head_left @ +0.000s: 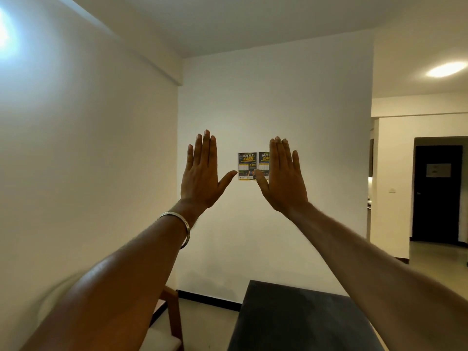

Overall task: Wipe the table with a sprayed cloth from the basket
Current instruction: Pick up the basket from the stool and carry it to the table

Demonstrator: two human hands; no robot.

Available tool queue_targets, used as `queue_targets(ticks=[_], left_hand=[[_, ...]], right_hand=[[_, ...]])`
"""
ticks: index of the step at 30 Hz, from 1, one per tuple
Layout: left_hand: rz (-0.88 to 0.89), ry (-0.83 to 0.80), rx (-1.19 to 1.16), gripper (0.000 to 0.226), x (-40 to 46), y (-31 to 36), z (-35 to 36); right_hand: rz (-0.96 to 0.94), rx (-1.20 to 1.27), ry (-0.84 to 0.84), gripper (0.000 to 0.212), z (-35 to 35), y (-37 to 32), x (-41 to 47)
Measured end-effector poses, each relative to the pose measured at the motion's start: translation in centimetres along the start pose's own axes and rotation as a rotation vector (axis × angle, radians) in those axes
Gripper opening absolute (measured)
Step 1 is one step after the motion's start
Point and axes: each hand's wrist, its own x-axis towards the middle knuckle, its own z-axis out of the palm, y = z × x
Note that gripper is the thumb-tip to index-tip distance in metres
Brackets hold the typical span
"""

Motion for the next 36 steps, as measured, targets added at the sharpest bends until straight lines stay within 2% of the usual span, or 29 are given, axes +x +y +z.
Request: queue_targets(ticks=[19,36], left_hand=[[-0.101,-0.132,0.325,0.091,-8.0,-9.0,-6.5],[-0.392,-0.299,0.643,0.090,-22.1,-11.1,-18.9]], right_hand=[[-0.075,0.259,-0.028,0.076,5.0,-10.8,-0.7],[-0.274,0.659,-0.144,0.074,5.3,-22.5,-7.8]])
